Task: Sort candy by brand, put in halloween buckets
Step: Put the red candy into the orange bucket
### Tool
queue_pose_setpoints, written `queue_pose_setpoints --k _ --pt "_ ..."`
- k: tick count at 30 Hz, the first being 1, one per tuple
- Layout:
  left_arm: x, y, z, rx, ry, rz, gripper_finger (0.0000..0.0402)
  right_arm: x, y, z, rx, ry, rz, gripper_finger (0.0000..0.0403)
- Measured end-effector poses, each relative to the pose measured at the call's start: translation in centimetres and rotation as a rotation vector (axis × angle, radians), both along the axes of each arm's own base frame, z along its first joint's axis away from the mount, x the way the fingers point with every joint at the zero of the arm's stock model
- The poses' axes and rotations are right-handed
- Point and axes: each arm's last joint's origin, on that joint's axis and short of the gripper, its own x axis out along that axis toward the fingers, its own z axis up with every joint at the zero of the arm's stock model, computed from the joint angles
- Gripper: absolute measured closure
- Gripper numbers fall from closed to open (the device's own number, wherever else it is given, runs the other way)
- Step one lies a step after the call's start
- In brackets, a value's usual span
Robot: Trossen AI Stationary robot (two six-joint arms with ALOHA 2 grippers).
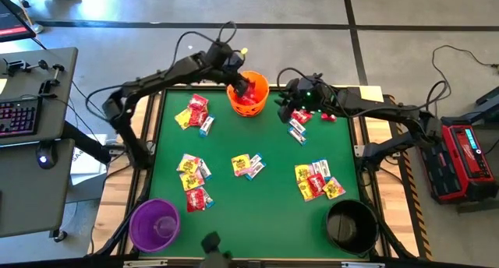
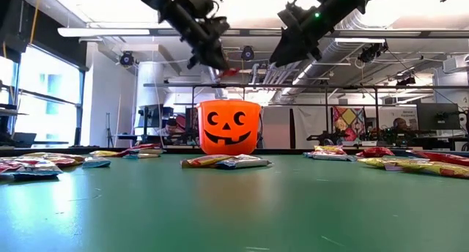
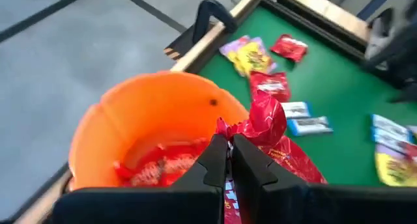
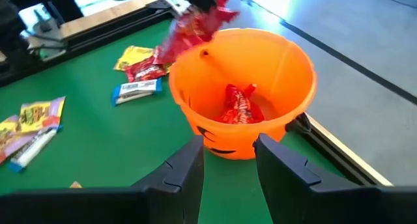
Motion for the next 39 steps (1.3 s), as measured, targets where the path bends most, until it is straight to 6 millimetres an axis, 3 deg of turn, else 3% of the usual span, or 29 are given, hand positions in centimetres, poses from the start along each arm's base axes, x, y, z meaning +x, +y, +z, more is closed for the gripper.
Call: queue_pose_setpoints --k 5,10,28,39 --pt "0.9 3.0 -1.5 0.032 0.085 -0.027 0.0399 0.0 -0.1 0.0 0.032 -0.022 -0.054 0.0277" --pt "1.7 4.6 -3.1 0.046 0.15 -0.075 0.0399 -0.1 -0.1 0.0 0.061 -0.036 -0.077 0.0277" --pt "3.1 5.6 -8.0 0.007 0.269 -0.145 0.0397 -0.1 -0.1 0.0 0.07 -0.04 -0.089 0.0277" --pt "3.3 5.6 -7.7 0.023 0.254 -0.144 0.0326 -0.1 -0.1 0.0 0.02 -0.008 -0.054 0.0277"
